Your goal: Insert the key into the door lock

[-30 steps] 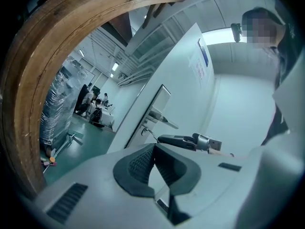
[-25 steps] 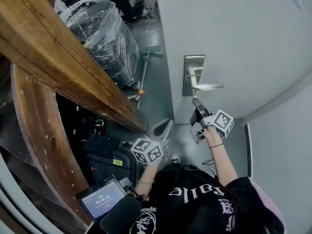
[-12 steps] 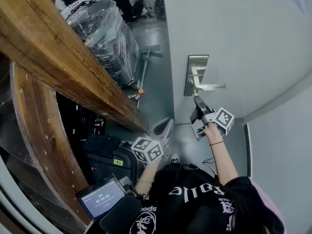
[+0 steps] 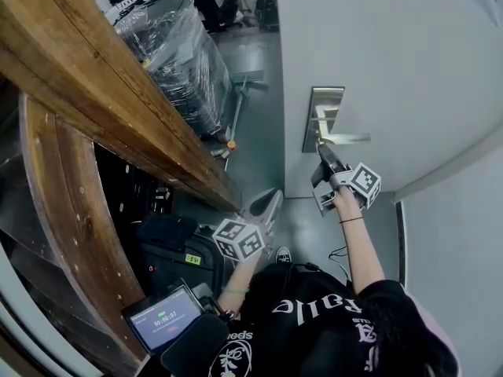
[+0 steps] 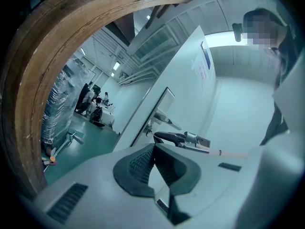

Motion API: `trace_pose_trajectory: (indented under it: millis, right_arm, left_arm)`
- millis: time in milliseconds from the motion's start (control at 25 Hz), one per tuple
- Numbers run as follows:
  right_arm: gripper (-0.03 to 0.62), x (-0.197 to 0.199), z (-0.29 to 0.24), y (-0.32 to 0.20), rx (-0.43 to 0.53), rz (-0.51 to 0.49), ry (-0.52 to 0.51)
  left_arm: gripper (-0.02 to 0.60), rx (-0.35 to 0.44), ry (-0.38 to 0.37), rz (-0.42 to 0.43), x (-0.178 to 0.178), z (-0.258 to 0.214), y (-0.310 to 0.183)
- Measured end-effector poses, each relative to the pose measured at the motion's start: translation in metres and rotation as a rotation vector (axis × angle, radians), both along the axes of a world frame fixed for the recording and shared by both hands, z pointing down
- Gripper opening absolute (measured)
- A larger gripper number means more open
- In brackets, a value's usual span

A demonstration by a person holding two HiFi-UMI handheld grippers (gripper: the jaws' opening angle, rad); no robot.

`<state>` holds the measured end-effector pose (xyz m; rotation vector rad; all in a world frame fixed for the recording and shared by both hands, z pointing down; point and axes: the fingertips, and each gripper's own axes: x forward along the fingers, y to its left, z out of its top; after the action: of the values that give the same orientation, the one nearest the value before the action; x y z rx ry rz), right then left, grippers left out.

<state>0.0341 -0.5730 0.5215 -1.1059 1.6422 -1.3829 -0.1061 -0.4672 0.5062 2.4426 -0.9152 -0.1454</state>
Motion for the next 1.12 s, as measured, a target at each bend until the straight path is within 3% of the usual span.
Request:
trace_pose_trajectory:
  millis: [160, 360, 600, 920, 1120]
  right_arm:
    - [0.037, 0.001, -0.001, -0.002, 0.024, 0.018, 0.065]
    - [0.04, -0.002, -0.004, 0.012, 0.051, -0.052, 0.306]
    - [0.038, -0.004, -0.001, 0.064, 0.073, -0.153, 0.549]
    - [0.038, -0.003, -0.006, 0.156, 0.13, -0.274, 0.682]
    - [0.037, 0.027, -0.002, 0.213, 0.104, -0.278, 0.668]
  left_arm:
    - [0.005, 0.003, 0.0, 0.002, 0.0, 0.0, 0.003]
    - [0.005, 0.0, -0.002, -0.002, 0.004, 0.002, 0.006]
    - [0.005, 0.003, 0.007, 0.01, 0.022, -0.002, 0.02]
    - [0.005, 0.001, 0.001, -0.005, 0.051, -0.008, 0.062]
    - [0.005, -0.001, -0.009, -0.02, 0.081, -0.01, 0.104]
